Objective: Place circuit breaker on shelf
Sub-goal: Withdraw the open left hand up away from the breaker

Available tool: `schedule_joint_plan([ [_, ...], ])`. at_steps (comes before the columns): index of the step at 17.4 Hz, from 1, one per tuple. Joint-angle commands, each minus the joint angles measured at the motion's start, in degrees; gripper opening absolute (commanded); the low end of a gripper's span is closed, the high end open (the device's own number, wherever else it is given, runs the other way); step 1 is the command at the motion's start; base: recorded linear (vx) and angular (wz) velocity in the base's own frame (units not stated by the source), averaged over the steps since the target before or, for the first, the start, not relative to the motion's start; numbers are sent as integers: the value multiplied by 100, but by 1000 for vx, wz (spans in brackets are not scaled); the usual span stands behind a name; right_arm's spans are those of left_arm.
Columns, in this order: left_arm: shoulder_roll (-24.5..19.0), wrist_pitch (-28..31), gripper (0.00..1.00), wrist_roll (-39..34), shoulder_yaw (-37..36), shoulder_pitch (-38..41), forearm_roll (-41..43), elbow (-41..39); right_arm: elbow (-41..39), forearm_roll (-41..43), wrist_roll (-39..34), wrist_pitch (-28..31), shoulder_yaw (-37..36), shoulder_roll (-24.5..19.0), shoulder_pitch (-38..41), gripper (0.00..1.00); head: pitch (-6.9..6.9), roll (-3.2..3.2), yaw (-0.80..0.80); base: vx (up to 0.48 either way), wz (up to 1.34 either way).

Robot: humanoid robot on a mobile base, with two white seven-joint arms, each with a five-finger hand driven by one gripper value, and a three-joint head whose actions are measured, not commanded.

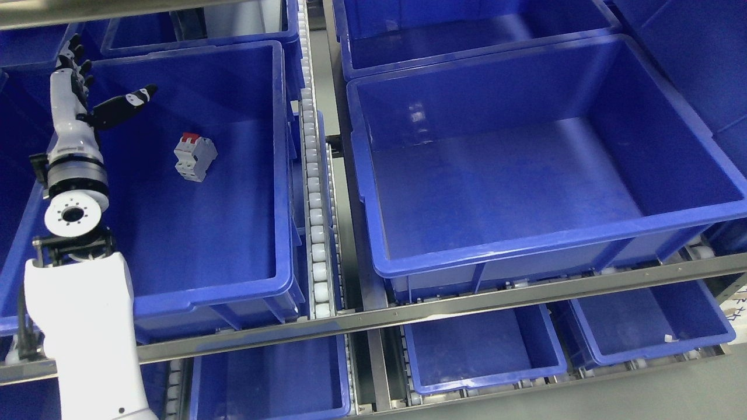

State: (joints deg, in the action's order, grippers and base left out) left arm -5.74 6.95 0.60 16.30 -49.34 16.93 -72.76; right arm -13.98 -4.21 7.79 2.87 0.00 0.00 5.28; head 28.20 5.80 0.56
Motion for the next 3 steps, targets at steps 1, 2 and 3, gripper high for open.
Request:
schedule_joint_plan([
  [1, 108, 25, 100, 19, 189, 382, -32, -1671, 0, -1, -6, 170, 114, 100, 0, 100, 0, 0, 0, -45, 55],
  [2, 117, 25, 100, 19, 180, 408, -23, -1671, 0, 8, 3, 170, 114, 100, 0, 100, 0, 0, 0, -45, 55],
  [3, 117, 25, 100, 19, 189, 425, -32, -1680, 0, -1, 3, 170, 114, 100, 0, 100, 0, 0, 0, -47, 52],
])
